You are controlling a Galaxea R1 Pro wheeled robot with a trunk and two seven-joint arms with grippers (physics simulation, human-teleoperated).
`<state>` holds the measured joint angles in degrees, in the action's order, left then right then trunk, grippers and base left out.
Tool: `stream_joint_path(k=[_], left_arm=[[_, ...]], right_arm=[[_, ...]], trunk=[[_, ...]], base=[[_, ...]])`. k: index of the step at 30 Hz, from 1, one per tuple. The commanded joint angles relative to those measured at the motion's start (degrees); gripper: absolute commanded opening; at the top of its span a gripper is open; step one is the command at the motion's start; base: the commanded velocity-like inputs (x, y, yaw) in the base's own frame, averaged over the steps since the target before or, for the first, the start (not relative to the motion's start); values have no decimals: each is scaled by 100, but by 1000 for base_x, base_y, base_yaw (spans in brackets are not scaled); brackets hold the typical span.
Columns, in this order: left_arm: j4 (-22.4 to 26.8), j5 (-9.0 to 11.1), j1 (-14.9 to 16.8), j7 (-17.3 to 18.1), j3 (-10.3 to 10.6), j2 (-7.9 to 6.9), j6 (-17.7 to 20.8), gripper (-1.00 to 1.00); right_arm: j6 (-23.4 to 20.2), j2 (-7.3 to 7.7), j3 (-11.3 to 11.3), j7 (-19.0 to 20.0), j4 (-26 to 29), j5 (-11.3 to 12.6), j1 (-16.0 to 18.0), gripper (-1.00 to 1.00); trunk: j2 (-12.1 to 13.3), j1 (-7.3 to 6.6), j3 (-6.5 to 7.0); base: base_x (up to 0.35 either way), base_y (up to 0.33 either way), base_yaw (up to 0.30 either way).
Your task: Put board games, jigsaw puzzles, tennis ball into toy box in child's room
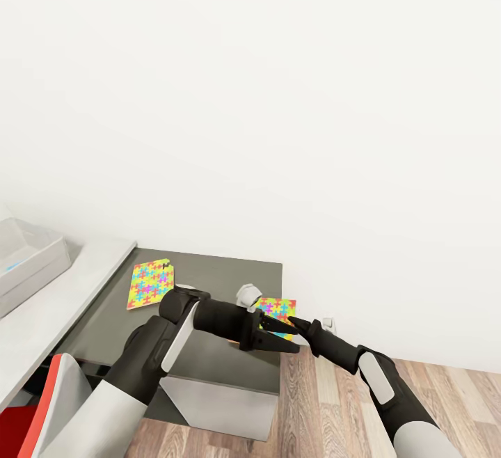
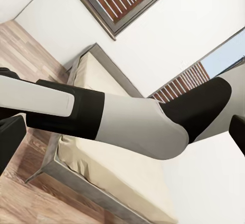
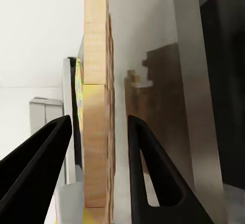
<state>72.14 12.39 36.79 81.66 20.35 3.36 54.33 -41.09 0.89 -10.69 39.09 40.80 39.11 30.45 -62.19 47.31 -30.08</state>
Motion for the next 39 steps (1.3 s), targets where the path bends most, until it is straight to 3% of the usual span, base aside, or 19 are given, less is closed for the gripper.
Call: stream_joint_path(k=[1,6,8,10,12,16,18,20,25,32,39], left_arm=[[0,17,4,7,4,-1,60,100],[-3,11,4,12,-7,-26,67,100],[-6,20,4,15,-80,-141,78,100],[-7,26,4,23,-266,-300,155,100],[-7,39,4,43,-683,-643,247,100],[-4,81,4,63,-1035,-1164,275,100],[-1,114,4,116,-1186,-1304,278,100],[-5,112,4,293,-1341,-1371,275,100],[-7,76,4,606,-1511,-1483,269,100],[-54,64,4,624,-1531,-1501,262,100],[-68,62,7,616,-1542,-1506,270,100]], right_arm=[[-30,-1,-13,7,-2,0,4,-100],[-30,-1,-12,10,-2,0,2,-100],[-30,-1,-12,12,-2,0,-1,-100],[-30,5,-12,20,-2,0,-2,-100],[-30,12,-8,23,-2,0,1,-100],[-54,22,-12,32,12,3,-4,-100],[-69,31,-12,35,27,7,0,-100],[-77,53,-15,45,54,8,3,-100],[-76,313,-47,169,76,61,-7,-100],[-62,366,-75,799,77,87,-55,-100],[-41,388,-83,903,77,88,-74,-100]], trunk=[[-3,0,-5],[197,-110,84],[277,-154,120],[357,-197,156],[438,-241,192],[598,-329,264],[678,-373,300],[759,-417,336],[959,-527,425],[1240,-681,551],[1521,-834,677]], base=[[0,0,0],[0,0,0],[0,0,0],[0,0,0],[0,0,0],[0,0,0],[0,0,0],[0,0,0],[0,0,0],[0,0,0],[0,0,0]])
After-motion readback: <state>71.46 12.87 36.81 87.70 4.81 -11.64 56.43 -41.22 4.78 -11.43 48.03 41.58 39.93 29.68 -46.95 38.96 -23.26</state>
